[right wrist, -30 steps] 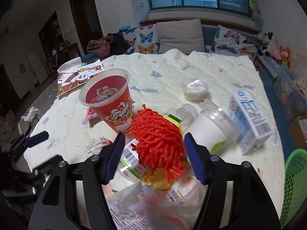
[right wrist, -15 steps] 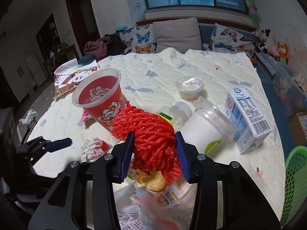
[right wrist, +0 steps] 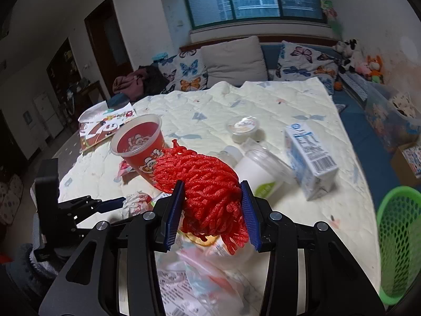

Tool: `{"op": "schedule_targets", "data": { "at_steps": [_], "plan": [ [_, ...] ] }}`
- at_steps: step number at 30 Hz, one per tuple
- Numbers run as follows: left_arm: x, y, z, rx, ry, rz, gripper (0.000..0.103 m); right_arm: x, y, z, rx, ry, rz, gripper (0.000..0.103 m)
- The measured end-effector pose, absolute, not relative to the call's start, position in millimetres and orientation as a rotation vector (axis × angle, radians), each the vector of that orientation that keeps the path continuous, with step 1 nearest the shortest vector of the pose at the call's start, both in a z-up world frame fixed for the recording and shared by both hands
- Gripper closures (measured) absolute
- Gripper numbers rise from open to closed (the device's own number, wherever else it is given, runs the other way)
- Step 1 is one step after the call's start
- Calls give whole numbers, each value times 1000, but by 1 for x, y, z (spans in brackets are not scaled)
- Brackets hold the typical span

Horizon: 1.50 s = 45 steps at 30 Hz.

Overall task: Collect trash
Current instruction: 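Carry the net bag and paper ball to the green wastebasket and release both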

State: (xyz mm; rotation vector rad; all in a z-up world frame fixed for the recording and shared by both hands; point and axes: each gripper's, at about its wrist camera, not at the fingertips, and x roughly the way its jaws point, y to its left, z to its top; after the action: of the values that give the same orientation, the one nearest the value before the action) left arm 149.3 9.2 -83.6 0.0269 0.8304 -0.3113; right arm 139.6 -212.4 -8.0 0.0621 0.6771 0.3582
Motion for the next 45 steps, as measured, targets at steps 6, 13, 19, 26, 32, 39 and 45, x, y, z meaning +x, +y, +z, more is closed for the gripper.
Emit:
{"op": "schedule_targets", "data": {
  "at_steps": [6, 13, 19, 26, 32, 39, 45],
  "plan": [
    [141, 12, -80, 29, 817, -334, 60, 121, -235, 1, 92, 643, 314, 60],
    [112, 22, -62, 13, 782, -329, 61, 102, -266, 6, 134, 616, 250, 60],
    [89, 15, -28, 18, 720, -385, 61, 87, -310, 3, 180, 611, 146, 60],
    [88, -42, 4, 50, 666, -520, 61, 70, -373, -8, 211, 626, 3, 59],
    [103, -107, 11, 85, 676, -623, 61, 56, -433, -26, 253, 653, -106, 59],
    [130, -188, 15, 129, 714, -728, 61, 50, -487, -55, 304, 699, -194, 57],
    [144, -239, 13, 181, 738, -769, 61, 52, -518, -77, 366, 729, -226, 55]
  ]
}}
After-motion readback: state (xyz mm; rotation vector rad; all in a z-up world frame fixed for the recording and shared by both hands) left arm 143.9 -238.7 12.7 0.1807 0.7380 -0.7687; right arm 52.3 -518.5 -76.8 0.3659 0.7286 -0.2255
